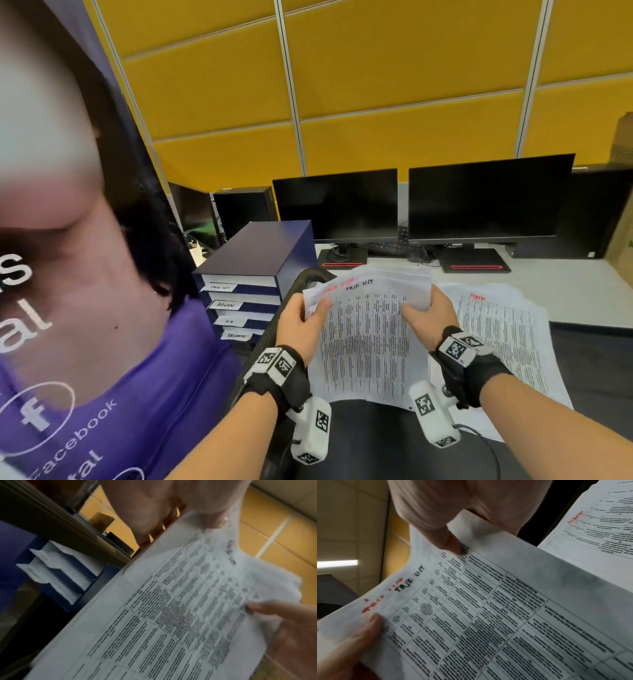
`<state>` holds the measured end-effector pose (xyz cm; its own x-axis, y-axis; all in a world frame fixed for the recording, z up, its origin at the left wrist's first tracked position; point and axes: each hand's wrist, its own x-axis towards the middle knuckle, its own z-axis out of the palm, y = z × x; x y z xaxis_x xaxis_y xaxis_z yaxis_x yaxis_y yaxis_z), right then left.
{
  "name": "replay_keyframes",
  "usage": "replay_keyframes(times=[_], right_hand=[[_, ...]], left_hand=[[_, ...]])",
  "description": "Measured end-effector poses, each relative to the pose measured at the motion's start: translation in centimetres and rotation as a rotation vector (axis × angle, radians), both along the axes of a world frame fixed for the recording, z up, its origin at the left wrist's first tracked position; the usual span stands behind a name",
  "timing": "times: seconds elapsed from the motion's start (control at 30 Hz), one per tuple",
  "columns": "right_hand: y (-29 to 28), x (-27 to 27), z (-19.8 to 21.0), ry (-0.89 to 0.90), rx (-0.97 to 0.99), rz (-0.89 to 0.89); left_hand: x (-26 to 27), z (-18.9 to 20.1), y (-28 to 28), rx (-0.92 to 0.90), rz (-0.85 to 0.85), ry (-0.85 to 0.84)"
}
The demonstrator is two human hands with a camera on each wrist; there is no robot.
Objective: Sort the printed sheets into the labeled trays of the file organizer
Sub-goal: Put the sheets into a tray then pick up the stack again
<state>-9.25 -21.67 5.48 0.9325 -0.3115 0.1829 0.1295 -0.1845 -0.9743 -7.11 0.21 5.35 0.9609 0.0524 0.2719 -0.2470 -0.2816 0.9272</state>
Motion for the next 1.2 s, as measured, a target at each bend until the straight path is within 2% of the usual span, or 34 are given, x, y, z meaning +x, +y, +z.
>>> replay_keyframes(times=[0.13, 0.23, 0.67, 0.8, 0.97, 1.2], right_hand=[[1.0, -0.4, 0.6, -0.029, -0.011, 0.034], [1.4, -0.6, 0.6, -0.009, -0.005, 0.020], [0.4, -0.9, -1.2, 0.077, -0.070, 0.020], [0.5, -0.9, -1.4, 0.097, -0.098, 0.007], [0.5, -0.9, -1.3, 0.104, -0.127, -0.005], [0.9, -1.1, -1.0, 0.094, -0.186, -0.031]], left_hand=[[-0.5, 1.0, -1.9, -0.038, 0.035, -0.062], [-0.8, 1.1, -2.7, -0.083, 0.075, -0.028], [-0.9, -0.8, -1.3, -0.013, 0.060, 0.091], [-1.1, -0.8, -1.3, -0.007, 0.015, 0.073], [-1.2, -1.1, -1.4, 0.028, 0.025, 0.080], [-1.3, -1.1, -1.2, 0.064, 0.038, 0.008]])
